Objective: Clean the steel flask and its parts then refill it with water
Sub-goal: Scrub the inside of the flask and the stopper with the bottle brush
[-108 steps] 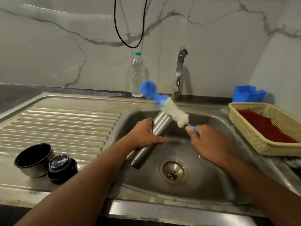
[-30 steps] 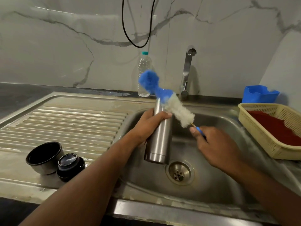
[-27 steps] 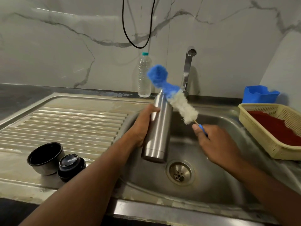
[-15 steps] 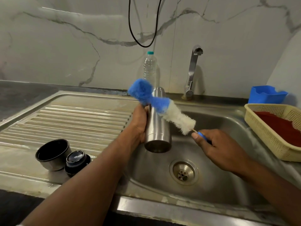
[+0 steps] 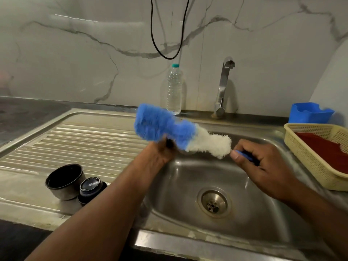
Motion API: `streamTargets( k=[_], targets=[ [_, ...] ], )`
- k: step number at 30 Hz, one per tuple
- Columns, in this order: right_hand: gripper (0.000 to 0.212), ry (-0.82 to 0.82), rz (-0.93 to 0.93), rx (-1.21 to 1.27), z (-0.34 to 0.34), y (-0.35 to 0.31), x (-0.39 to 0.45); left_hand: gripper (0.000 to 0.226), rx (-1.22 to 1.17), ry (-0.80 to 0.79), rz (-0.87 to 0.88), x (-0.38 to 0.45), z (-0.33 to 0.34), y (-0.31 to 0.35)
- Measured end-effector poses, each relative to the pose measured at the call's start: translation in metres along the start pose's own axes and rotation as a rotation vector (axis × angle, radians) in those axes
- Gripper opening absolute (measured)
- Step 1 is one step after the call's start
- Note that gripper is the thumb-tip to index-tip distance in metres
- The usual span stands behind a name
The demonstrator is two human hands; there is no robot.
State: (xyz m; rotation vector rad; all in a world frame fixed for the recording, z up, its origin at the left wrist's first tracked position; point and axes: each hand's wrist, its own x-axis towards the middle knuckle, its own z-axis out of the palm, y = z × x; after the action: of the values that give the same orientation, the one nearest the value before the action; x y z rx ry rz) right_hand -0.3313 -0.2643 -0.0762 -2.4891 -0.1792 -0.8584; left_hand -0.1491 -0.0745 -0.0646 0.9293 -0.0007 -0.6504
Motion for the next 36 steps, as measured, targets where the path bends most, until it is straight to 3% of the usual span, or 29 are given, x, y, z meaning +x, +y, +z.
streamTargets(
  k=[4,6,10,12,16,19,22,26,29,30,33,35,36],
  targets=[
    [0.023,0.026,-0.018,-0.095,0.000,0.003,-0.001,0.040,-0.002,-0.117,-0.083,-0.009,0.007,0.001],
    [0.026,0.027,-0.034,-0.166,0.005,0.004,-0.001,0.056,0.032,-0.080,-0.117,-0.016,0.009,0.000],
    [0.030,0.013,-0.041,-0.277,0.010,0.003,-0.004,0.041,0.035,0.114,-0.141,-0.009,0.003,-0.003],
    [0.026,0.053,0.009,-0.279,0.010,0.000,-0.003,0.039,0.077,0.087,-0.177,-0.011,0.003,0.000],
    [0.030,-0.037,-0.031,-0.368,0.017,-0.007,-0.006,0.060,0.064,0.083,-0.191,-0.014,0.006,-0.002],
    [0.033,0.017,0.061,-0.356,0.016,-0.005,-0.007,0.048,0.181,0.031,-0.220,-0.013,0.005,-0.005],
    [0.033,-0.033,0.025,-0.399,0.018,-0.006,-0.008,0.024,0.309,-0.036,-0.193,-0.009,0.005,-0.004],
    [0.036,0.011,0.116,-0.363,0.016,-0.007,-0.008,0.047,0.361,0.093,-0.145,-0.011,-0.001,-0.012],
    [0.034,-0.032,0.039,-0.453,0.019,-0.010,-0.009,0.054,0.069,0.086,-0.076,-0.003,-0.020,-0.013],
    [0.035,-0.017,0.061,-0.448,0.018,-0.011,-0.008,0.050,-0.017,0.046,-0.141,-0.005,-0.018,-0.014],
    [0.036,0.022,0.118,-0.372,0.016,-0.008,-0.008,0.039,0.227,0.045,-0.180,-0.007,-0.008,-0.018],
    [0.036,-0.032,0.054,-0.422,0.017,-0.008,-0.009,0.018,0.157,0.075,-0.180,-0.002,-0.017,-0.014],
    [0.036,-0.046,0.040,-0.438,0.018,-0.007,-0.010,0.020,0.127,0.045,-0.175,-0.002,-0.021,-0.011]
  ],
)
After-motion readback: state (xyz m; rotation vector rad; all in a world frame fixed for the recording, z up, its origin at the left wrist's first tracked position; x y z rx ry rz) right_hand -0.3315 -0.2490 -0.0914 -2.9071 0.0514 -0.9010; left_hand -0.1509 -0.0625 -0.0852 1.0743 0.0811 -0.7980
